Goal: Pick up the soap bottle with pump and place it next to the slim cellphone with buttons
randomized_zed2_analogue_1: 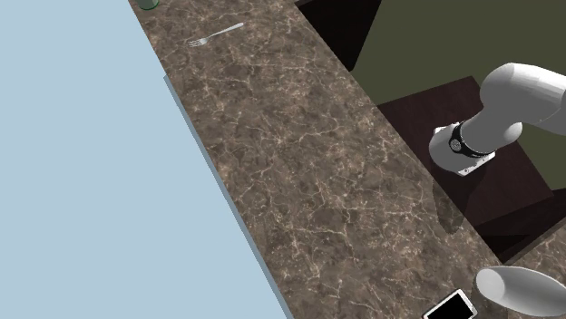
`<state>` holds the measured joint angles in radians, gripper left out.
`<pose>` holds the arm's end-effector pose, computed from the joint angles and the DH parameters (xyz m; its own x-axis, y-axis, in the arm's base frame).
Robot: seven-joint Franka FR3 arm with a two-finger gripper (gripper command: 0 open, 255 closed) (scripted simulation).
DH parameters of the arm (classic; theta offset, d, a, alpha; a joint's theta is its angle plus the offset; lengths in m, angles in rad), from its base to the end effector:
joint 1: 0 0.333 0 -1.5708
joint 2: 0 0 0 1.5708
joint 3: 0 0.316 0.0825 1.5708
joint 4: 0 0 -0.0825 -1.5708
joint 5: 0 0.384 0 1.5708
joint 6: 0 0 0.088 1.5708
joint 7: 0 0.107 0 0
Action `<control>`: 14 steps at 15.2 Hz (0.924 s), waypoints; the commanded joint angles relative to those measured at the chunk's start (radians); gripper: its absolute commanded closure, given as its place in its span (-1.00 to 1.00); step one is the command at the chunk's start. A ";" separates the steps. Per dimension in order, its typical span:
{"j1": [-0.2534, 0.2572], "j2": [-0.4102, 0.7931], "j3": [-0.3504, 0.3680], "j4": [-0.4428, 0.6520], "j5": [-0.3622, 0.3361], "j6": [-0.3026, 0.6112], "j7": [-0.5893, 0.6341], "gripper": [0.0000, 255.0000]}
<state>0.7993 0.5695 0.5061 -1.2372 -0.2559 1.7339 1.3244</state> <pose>0.2885 0.6471 0.4657 0.9989 -0.0438 -0.0139 -0.0437 -0.9990 0.0043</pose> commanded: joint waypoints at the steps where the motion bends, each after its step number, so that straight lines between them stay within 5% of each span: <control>1: 0.000 -0.001 0.000 0.000 0.000 0.000 0.000 -1.00; 5: 0.000 0.000 0.000 0.001 0.000 0.000 0.000 -1.00; 9: 0.033 0.021 -0.001 0.167 -0.005 -0.141 -0.010 -1.00; 14: 0.033 0.021 -0.001 0.167 -0.005 -0.141 -0.010 -1.00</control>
<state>0.8316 0.5900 0.5053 -1.0719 -0.2607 1.5941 1.3142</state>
